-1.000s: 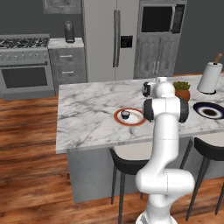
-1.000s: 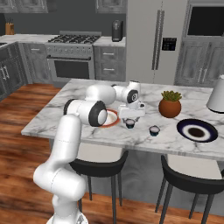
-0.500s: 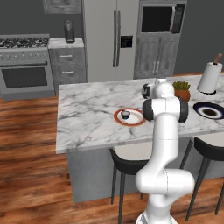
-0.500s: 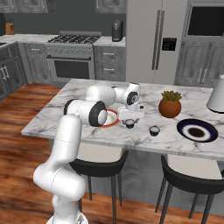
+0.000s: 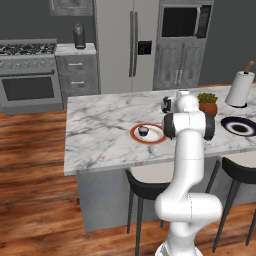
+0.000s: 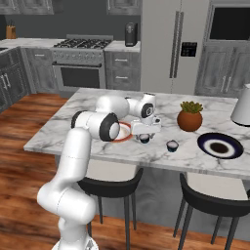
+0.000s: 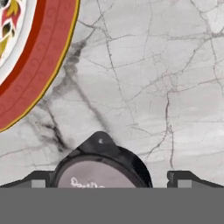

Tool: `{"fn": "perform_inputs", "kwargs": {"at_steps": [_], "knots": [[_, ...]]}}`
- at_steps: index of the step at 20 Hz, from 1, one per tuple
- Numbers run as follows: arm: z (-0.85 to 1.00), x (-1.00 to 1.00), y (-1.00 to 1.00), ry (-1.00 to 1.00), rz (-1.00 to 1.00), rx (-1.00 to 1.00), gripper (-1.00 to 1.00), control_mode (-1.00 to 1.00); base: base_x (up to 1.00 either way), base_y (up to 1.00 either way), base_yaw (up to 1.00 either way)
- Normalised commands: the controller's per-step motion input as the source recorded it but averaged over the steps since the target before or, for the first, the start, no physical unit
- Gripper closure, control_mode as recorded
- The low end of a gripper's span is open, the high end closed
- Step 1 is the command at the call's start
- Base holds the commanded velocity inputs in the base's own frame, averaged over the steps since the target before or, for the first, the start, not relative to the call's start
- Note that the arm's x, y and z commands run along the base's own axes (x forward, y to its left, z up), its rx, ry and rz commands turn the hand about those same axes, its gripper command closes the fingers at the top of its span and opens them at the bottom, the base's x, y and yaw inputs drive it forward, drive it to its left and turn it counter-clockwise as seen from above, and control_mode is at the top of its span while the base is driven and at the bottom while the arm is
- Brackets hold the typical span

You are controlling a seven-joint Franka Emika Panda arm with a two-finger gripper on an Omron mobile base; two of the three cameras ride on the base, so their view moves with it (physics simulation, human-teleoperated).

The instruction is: Place two yogurt containers on each plate.

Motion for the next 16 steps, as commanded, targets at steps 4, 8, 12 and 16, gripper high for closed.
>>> {"fn": "perform_inputs", "kwargs": {"at_steps": [4, 8, 12, 16], "knots": [[-0.27, -0.02, 0.00, 0.00, 0.00, 0.00, 1.00, -1.00, 0.00, 0.00, 0.00], [-0.15, -0.06, 0.00, 0.00, 0.00, 0.00, 1.00, -1.00, 0.00, 0.00, 0.00], [0.09, -0.07, 0.00, -0.04, 0.00, 0.00, 1.00, -1.00, 0.00, 0.00, 0.00], [0.48, -0.17, 0.05, -0.02, 0.00, 0.00, 1.00, -1.00, 0.00, 0.00, 0.00]]}}
